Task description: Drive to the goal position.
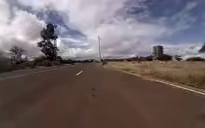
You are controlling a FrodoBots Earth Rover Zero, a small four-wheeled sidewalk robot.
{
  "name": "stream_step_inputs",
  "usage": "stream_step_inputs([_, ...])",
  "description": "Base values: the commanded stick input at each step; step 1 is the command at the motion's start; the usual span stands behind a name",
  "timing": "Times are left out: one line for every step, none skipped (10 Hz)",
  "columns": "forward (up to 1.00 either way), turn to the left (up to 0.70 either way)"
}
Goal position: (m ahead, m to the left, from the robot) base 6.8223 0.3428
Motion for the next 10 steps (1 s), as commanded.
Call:
stream_step_inputs([0.7,0.0])
stream_step_inputs([0.7,0.0])
stream_step_inputs([0.7,0.0])
stream_step_inputs([0.7,0.0])
stream_step_inputs([0.7,0.0])
stream_step_inputs([0.7,0.0])
stream_step_inputs([0.7,0.0])
stream_step_inputs([0.7,0.0])
stream_step_inputs([0.7,0.0])
stream_step_inputs([0.7,0.0])
